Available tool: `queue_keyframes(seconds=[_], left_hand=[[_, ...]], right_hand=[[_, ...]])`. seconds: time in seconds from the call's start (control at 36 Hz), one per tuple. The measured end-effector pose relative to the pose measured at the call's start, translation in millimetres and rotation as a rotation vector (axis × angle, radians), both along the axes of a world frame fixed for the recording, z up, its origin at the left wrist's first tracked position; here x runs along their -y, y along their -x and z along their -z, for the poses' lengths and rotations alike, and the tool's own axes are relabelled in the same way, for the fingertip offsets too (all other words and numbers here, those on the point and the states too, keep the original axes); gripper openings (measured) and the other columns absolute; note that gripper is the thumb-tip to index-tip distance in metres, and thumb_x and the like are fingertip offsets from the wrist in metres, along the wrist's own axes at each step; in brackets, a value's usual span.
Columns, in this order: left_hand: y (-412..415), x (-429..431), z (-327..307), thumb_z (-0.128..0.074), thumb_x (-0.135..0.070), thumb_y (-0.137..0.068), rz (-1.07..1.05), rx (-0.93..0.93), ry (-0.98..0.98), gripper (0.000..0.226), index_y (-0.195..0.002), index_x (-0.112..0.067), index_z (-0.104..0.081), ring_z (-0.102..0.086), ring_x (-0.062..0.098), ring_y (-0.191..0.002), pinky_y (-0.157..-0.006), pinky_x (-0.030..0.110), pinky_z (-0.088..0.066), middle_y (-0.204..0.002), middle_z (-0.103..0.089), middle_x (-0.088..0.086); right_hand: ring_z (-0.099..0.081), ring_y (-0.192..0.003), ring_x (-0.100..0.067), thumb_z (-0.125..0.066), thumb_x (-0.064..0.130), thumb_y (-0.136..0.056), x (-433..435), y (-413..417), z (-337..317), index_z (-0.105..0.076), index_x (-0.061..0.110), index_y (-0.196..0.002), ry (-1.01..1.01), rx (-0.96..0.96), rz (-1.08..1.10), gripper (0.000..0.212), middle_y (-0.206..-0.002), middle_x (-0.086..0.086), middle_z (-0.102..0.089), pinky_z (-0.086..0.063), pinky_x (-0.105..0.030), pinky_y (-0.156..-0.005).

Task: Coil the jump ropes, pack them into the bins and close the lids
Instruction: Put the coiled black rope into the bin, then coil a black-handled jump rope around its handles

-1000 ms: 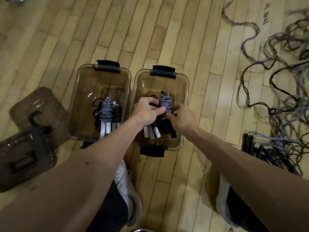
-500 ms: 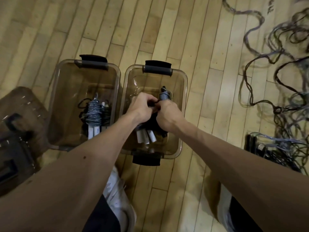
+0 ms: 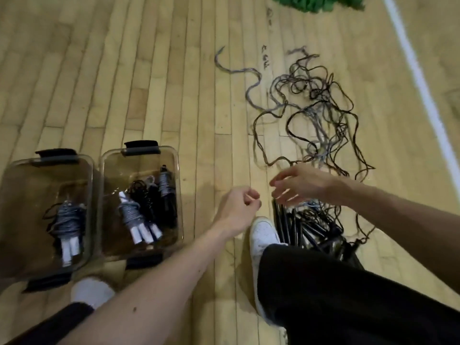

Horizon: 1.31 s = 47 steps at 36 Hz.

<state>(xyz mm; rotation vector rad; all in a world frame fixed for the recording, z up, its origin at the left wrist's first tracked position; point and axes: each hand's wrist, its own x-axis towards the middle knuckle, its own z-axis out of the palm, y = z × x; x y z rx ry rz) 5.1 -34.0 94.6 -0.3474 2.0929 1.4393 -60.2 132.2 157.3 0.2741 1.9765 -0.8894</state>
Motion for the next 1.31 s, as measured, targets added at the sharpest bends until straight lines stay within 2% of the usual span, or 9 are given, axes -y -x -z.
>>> queue_keyframes(seconds=[0.28,0.39,0.47,0.58,0.69,0.78,1.06,1.14,1.31], left_hand=[[-14,-106,89,-0.064,-0.02,-0.096,-0.016,0.309,0.029,0.003,-0.099,-0.022,-0.062,-0.068,0.018,-0.08,-0.078,0.042,-0.062,-0.099,-0.067,0.002],[1,-135,128,-0.058,-0.023,-0.099,0.007,0.295,0.115,0.028,-0.127,-0.017,-0.06,-0.06,0.014,-0.093,-0.086,0.027,-0.048,-0.116,-0.065,-0.002],[13,-151,154,-0.056,-0.023,-0.1,-0.01,0.329,0.118,0.041,-0.14,-0.018,-0.051,-0.059,0.018,-0.111,-0.093,0.029,-0.046,-0.133,-0.061,0.001],[23,-158,175,-0.059,-0.027,-0.097,-0.02,0.348,0.158,0.028,-0.125,-0.023,-0.058,-0.065,0.023,-0.105,-0.095,0.038,-0.051,-0.117,-0.069,0.002],[28,-160,182,-0.066,-0.032,-0.095,-0.106,0.326,0.156,0.059,-0.144,-0.019,-0.036,-0.06,0.027,-0.113,-0.1,0.043,-0.05,-0.124,-0.058,0.005],[31,-157,182,-0.067,-0.041,-0.093,-0.058,0.332,0.125,0.036,-0.114,-0.013,-0.06,-0.066,0.021,-0.096,-0.09,0.037,-0.054,-0.103,-0.069,0.002],[30,-124,110,-0.059,-0.022,-0.095,-0.019,0.187,-0.001,0.018,-0.081,-0.011,-0.062,-0.056,0.018,-0.061,-0.056,0.034,-0.048,-0.07,-0.061,0.006],[41,-114,58,-0.06,-0.014,-0.092,-0.063,0.063,-0.027,0.013,-0.082,-0.019,-0.053,-0.051,0.016,-0.068,-0.064,0.03,-0.044,-0.074,-0.053,0.0],[60,-98,-78,-0.058,-0.017,-0.085,-0.069,-0.238,-0.172,0.009,-0.082,-0.022,-0.05,-0.049,0.017,-0.07,-0.069,0.034,-0.044,-0.072,-0.051,-0.001]], right_hand=[[-0.058,-0.077,-0.019,-0.043,-0.004,-0.103,-88,-85,116,-0.06,0.004,-0.119,-0.014,0.081,0.334,0.024,-0.096,-0.012,-0.065,-0.049,-0.024,-0.059],[-0.062,-0.076,-0.023,-0.046,0.0,-0.096,-86,-81,159,-0.066,-0.002,-0.111,-0.041,0.012,0.266,0.025,-0.088,-0.01,-0.067,-0.055,-0.045,-0.075],[-0.062,-0.098,-0.024,-0.046,0.003,-0.1,-85,-70,183,-0.06,0.002,-0.114,-0.044,-0.046,0.275,0.02,-0.103,-0.01,-0.065,-0.052,-0.024,-0.077],[-0.064,-0.095,-0.025,-0.05,0.008,-0.098,-83,-63,209,-0.058,0.001,-0.118,-0.053,-0.053,0.288,0.023,-0.105,-0.01,-0.066,-0.049,-0.026,-0.068],[-0.064,-0.093,-0.021,-0.058,0.006,-0.094,-83,-63,222,-0.053,0.004,-0.125,-0.01,-0.018,0.383,0.032,-0.106,-0.01,-0.066,-0.051,-0.024,-0.066],[-0.067,-0.098,-0.02,-0.058,0.005,-0.093,-83,-63,226,-0.054,0.01,-0.13,0.022,-0.014,0.437,0.037,-0.107,-0.007,-0.069,-0.058,-0.031,-0.081],[-0.065,-0.088,-0.017,-0.075,0.023,-0.083,-76,-60,149,-0.056,0.011,-0.113,0.083,-0.019,0.346,0.038,-0.1,-0.001,-0.066,-0.055,-0.035,-0.081],[-0.07,-0.075,-0.019,-0.076,0.024,-0.085,-78,-49,98,-0.062,0.004,-0.106,0.304,0.136,0.347,0.032,-0.085,-0.006,-0.069,-0.052,-0.035,-0.07],[-0.069,-0.082,-0.029,-0.062,0.019,-0.098,-65,-35,-22,-0.063,0.002,-0.096,0.62,0.134,0.223,0.017,-0.086,-0.017,-0.07,-0.053,-0.044,-0.084]])
